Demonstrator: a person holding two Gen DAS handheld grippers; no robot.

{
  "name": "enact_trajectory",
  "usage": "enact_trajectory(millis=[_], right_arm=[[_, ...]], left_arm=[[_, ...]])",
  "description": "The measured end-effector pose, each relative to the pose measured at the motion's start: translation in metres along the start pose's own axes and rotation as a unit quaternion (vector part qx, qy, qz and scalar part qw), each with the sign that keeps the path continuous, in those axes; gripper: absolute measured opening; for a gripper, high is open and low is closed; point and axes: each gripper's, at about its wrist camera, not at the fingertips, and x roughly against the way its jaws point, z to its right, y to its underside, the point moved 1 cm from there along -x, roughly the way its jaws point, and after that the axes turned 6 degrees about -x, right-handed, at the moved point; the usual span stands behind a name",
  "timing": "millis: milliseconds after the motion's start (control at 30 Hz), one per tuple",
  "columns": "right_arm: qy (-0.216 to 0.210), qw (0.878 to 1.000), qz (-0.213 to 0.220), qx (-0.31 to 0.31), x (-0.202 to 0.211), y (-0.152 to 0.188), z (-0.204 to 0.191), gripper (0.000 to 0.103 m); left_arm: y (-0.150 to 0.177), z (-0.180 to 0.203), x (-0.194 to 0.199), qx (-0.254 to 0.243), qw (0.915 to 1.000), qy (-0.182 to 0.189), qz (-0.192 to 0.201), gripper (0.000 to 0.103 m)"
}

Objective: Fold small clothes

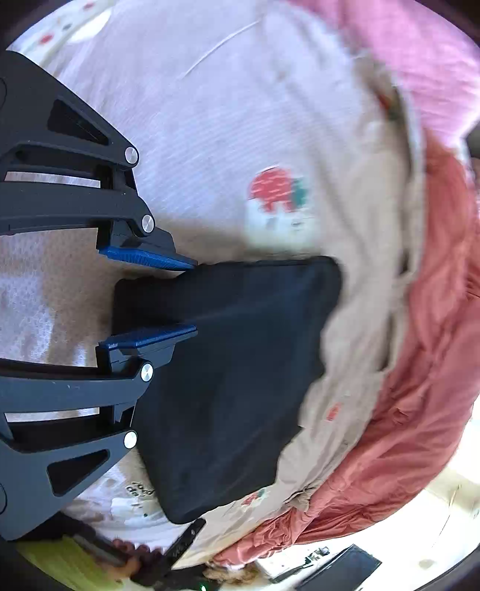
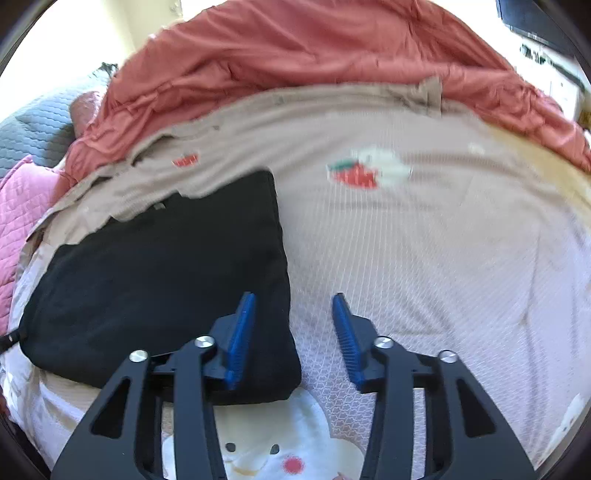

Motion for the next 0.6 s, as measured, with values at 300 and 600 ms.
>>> enact_trajectory(millis=[300,600], right_arm=[[-0.021,0.998,0.033,0.052,0.031,0.005,-0.036,0.068],[-0.041,0.996,0.011,0.077,0.040,0.027,-0.074,0.080]], left_arm=[[-0.008,0.020,0.014,-0.029,0.9985,0.028,0.037,0.030],[-0.007,0.029,-0.006,-0.051,0.9984,0.019,0.010,0.049]])
